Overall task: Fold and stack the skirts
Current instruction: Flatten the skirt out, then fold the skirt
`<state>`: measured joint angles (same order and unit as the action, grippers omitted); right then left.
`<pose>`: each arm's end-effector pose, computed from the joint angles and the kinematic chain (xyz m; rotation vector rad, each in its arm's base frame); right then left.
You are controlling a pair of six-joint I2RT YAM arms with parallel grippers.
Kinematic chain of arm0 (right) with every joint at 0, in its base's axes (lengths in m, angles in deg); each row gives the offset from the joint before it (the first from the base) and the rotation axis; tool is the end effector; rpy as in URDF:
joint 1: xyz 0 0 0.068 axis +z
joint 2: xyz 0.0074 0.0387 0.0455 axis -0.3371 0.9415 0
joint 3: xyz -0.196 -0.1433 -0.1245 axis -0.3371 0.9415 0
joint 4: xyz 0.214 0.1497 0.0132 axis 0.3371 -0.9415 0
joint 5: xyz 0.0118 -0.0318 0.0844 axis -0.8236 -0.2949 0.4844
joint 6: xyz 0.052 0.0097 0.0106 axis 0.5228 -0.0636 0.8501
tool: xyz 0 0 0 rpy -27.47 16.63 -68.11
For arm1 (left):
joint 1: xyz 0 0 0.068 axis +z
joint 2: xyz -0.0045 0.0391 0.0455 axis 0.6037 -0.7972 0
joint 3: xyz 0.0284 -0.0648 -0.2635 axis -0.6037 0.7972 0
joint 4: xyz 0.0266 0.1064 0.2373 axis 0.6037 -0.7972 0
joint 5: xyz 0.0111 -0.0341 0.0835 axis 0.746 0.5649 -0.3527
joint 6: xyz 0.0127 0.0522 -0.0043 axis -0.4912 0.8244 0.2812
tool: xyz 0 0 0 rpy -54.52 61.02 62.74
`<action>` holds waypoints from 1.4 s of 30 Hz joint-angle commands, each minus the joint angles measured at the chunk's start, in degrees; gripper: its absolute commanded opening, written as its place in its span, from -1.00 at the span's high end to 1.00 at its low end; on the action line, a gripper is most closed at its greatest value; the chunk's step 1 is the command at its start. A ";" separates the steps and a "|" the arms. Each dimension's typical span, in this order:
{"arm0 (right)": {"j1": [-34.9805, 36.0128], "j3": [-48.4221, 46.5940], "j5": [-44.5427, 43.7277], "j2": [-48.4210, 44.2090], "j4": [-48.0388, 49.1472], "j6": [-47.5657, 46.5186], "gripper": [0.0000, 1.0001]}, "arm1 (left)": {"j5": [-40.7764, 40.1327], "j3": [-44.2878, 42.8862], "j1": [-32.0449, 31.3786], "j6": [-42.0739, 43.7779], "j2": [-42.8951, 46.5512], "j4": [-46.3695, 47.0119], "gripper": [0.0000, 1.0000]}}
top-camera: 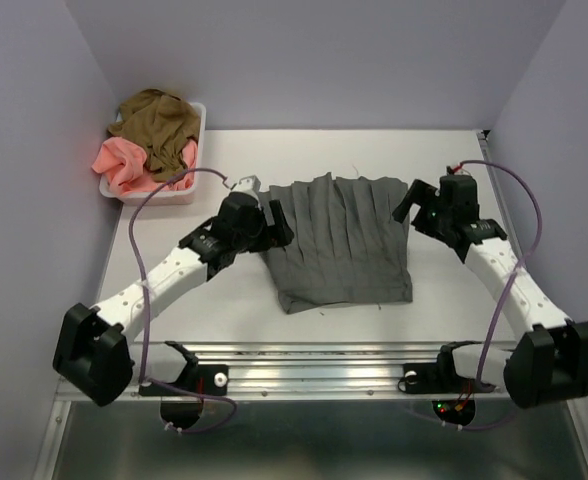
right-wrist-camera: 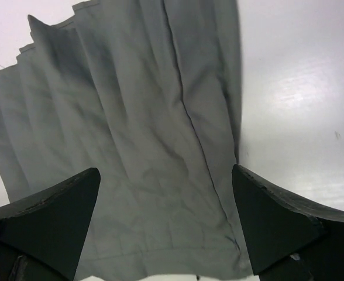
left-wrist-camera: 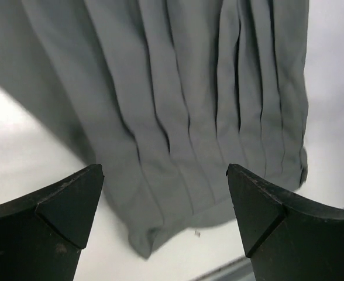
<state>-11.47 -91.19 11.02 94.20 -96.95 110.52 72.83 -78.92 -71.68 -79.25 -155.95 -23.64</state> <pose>0.2481 0.0342 0.2859 0.4595 2.2209 0.3084 0.2237 -0.1542 0.2738 -0.0071 2.2044 -0.7123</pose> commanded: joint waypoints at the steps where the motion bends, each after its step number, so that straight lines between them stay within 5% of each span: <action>1: -0.23 -7.36 5.61 8.45 7.68 -5.20 -1.00 | -3.22 -9.33 2.81 6.08 -10.27 3.36 -0.97; 9: -0.23 -18.71 15.29 30.93 8.64 -11.62 -1.00 | 6.62 -17.69 8.79 10.04 -27.49 6.69 -0.97; 23: -0.23 -33.84 17.67 54.68 8.82 -17.16 -1.00 | 8.65 -19.98 14.59 11.80 -38.41 8.90 -0.97; 34: -0.23 -37.35 12.39 56.73 8.12 -20.24 -1.00 | 10.84 -20.42 18.29 11.36 -42.20 9.25 -0.97; 42: 1.78 -36.75 9.42 44.87 4.34 -21.03 -1.00 | 8.22 -19.45 18.28 11.45 -31.13 7.58 -0.97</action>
<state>-11.45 -127.34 24.34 148.54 -90.78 90.81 83.71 -98.98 -53.54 -68.41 -195.21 -13.65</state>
